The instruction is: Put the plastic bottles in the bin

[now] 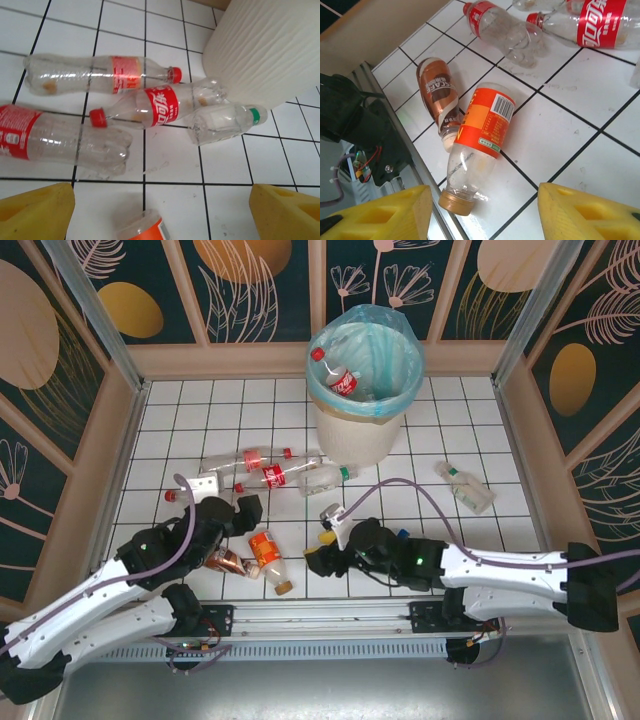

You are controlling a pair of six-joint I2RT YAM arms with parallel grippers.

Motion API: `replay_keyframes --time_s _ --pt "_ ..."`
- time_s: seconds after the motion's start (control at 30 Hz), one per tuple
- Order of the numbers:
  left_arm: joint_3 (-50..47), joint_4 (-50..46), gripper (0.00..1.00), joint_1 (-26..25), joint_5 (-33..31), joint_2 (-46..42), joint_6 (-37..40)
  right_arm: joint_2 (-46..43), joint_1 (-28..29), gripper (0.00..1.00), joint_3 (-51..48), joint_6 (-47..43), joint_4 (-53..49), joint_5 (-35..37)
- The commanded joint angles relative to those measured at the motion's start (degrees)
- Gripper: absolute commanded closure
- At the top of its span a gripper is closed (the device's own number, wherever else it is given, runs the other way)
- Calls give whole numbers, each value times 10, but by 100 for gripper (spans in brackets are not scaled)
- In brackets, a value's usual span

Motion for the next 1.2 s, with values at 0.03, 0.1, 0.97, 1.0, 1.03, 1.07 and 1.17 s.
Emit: replay_keyframes --time_s 0.03,0.1,0.97,1.0,1.03,1.07,1.17 --pt "-28 -13 9 2 -14 -33 -46 63 8 41 45 26 -2 76" --pt "-29 -23 9 2 -30 -46 -50 101 2 40 74 -2 1 85" --pt "58 -186 12 2 -145 -214 -94 799 -101 36 908 -350 -310 -163" --pt "57 -186 12 2 -143 -218 -95 819 -100 36 930 -356 -320 -160" --pt "56 -185 12 2 -141 -220 -95 834 -98 35 950 -361 -330 -153" --pt "55 -186 12 2 -138 -222 -95 850 -97 35 970 -367 -341 -148" --pt "52 -188 12 2 -133 -227 -98 875 -95 34 995 -379 -362 -140"
